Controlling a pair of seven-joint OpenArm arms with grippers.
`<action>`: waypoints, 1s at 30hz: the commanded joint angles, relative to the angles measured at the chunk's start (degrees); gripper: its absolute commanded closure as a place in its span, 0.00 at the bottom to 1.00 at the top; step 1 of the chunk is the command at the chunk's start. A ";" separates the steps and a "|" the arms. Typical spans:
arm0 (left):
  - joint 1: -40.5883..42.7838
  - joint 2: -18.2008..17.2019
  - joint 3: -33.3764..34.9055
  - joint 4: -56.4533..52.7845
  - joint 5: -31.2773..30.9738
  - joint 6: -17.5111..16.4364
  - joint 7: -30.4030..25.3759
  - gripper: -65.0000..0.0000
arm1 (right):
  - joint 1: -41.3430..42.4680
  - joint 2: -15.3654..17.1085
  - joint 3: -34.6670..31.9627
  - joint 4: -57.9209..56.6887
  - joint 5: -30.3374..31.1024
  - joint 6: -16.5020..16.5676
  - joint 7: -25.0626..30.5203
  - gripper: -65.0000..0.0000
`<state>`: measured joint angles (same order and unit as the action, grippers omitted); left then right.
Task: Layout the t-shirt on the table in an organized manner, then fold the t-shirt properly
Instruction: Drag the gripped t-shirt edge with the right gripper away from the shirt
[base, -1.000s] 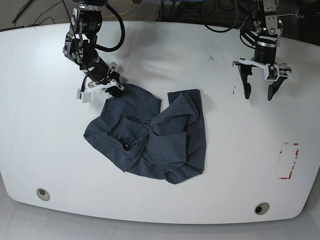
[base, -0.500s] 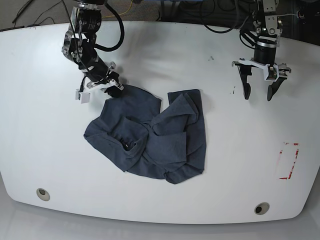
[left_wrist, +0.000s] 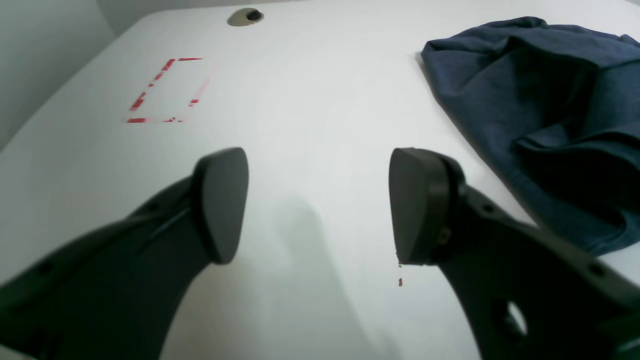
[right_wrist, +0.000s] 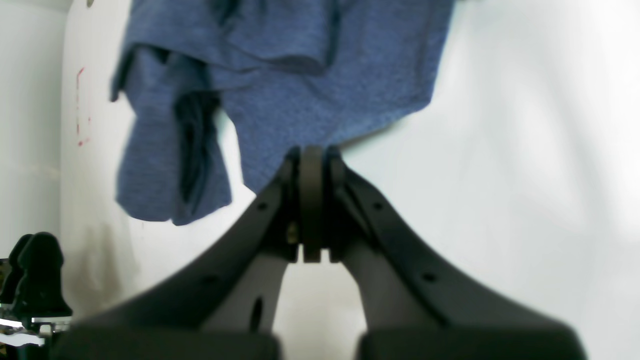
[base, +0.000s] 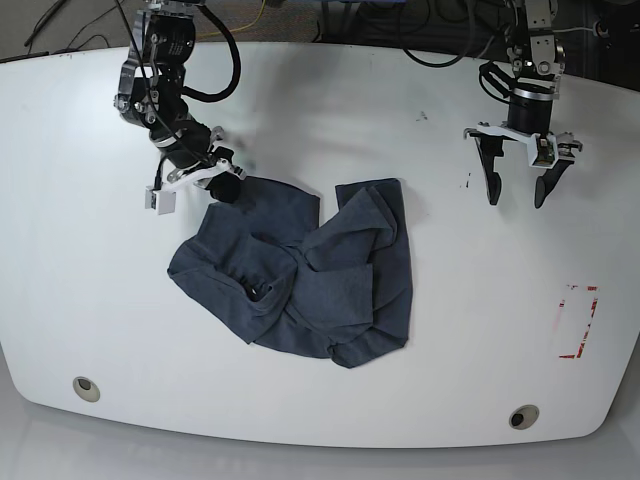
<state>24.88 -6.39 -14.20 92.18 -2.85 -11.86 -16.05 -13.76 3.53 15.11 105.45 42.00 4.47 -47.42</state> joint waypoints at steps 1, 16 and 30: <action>-0.14 -0.51 -0.18 0.87 -0.27 0.12 -1.75 0.36 | 0.62 1.53 0.23 4.40 0.86 0.67 1.48 1.00; -1.46 -1.30 0.53 -4.05 -0.27 0.12 -1.75 0.36 | 6.59 12.43 0.49 8.35 1.21 3.22 1.75 1.00; -5.41 -2.53 0.88 -4.93 -0.36 0.12 3.17 0.36 | 15.12 21.48 0.49 8.27 4.73 3.22 1.66 1.00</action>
<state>20.45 -8.36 -13.13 86.13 -2.68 -11.84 -12.62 -0.58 23.14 15.29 112.57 45.52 7.40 -47.18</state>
